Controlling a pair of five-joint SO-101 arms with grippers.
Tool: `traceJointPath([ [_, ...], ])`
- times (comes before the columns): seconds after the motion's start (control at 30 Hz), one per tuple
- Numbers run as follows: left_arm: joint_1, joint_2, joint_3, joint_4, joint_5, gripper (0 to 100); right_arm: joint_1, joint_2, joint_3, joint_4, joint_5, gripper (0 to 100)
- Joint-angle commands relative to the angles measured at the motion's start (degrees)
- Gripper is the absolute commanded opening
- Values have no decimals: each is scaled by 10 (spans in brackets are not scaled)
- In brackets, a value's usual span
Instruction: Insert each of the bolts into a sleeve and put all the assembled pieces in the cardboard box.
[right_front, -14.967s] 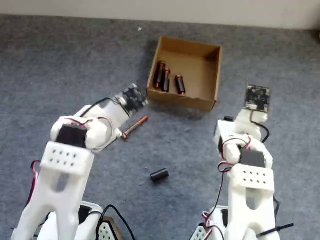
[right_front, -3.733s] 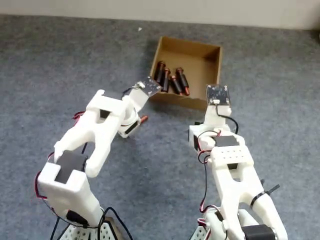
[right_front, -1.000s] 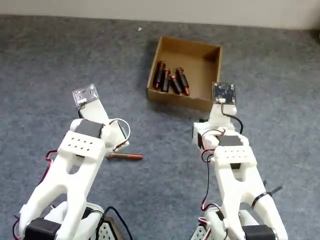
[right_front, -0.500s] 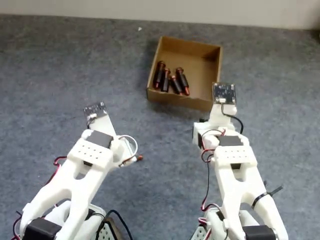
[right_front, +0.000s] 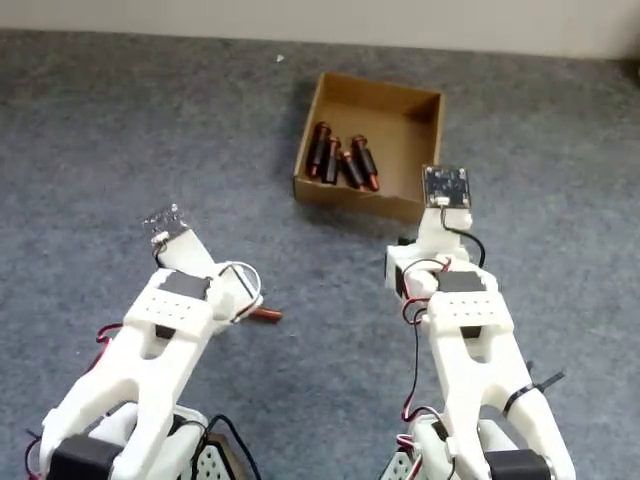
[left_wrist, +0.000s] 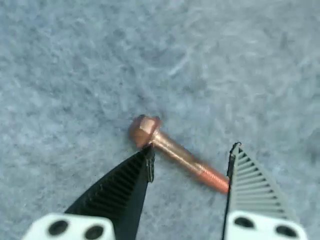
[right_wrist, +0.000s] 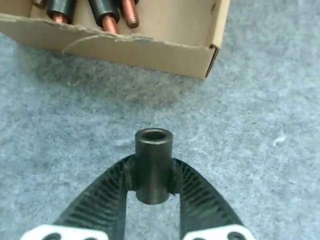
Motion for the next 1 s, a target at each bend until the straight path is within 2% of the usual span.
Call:
traceJointPath([
  [0.0, -16, 76, -15, -18, 2, 235, 7, -6, -1, -14, 7, 5],
  [0.2, -26, 220, -139, 30, 4, 235, 7, -6, -1, -14, 8, 5],
  [0.33, -28, 261, -182, 47, 4, 232, 7, -6, -1, -14, 8, 5],
  [0.4, -28, 262, -187, 44, 18, 187, 7, -6, -1, -14, 8, 5],
  [0.53, -28, 262, -197, 43, 19, 3, 7, -6, -1, -14, 8, 5],
  [0.6, -26, 262, -212, 47, 19, 26, 7, -6, -1, -14, 8, 5],
  [0.73, -28, 261, -249, 47, 9, 6, 7, -6, -1, -14, 8, 5],
  [0.87, -25, 219, -263, 47, -36, 5, 7, -11, -1, -14, 8, 5],
  [0.97, -25, 142, -248, 47, -96, 5, 7, -12, -1, -14, 9, 5],
])
